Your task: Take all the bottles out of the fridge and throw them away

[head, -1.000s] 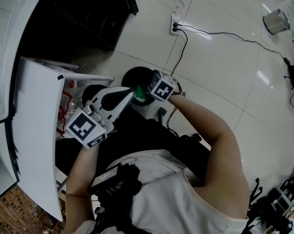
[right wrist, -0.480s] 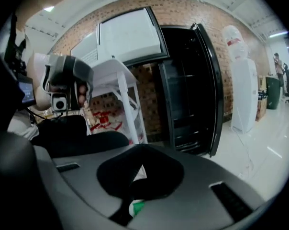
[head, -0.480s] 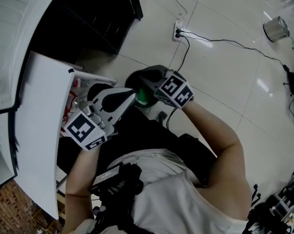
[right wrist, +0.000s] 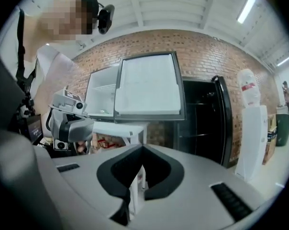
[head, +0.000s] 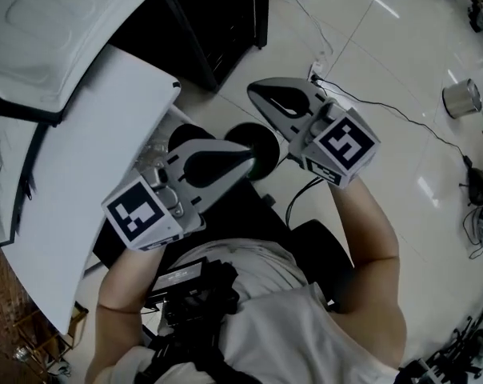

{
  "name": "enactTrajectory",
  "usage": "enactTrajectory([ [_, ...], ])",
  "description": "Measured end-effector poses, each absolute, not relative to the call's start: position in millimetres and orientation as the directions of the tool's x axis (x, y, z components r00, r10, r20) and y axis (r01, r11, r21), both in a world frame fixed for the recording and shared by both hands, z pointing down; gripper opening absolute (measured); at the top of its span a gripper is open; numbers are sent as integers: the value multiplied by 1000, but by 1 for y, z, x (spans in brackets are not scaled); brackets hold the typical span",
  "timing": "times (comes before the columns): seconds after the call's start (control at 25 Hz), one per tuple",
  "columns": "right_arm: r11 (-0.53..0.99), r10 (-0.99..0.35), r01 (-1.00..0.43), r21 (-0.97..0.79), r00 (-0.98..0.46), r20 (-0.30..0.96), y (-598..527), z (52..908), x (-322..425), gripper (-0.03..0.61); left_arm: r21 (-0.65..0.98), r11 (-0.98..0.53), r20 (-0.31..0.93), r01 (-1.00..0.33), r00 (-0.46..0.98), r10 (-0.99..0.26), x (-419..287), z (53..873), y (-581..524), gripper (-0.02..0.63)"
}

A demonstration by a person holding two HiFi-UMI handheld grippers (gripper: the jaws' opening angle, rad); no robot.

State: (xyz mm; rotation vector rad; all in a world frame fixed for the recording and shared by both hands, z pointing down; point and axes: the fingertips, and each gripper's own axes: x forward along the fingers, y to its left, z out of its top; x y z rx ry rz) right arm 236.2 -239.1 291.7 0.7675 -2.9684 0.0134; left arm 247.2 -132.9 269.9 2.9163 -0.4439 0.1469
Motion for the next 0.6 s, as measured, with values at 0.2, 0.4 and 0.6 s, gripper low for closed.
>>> enactTrajectory([
  [0.2, 921, -391, -391, -6, -920, -11, -225, 233, 192, 0, 152, -900, 88, -407, 913, -398, 201, 216, -125, 3],
  [0.4, 961, -276, -276, -8, -960, -35, -212, 197, 138, 0, 50, -816, 71, -576, 817, -572, 130, 186, -122, 3],
  [0.6, 988, -152, -151, -8, -988, -43, -191, 177, 72, 0, 13, -716, 64, -698, 715, -696, 57, 174, -112, 3],
])
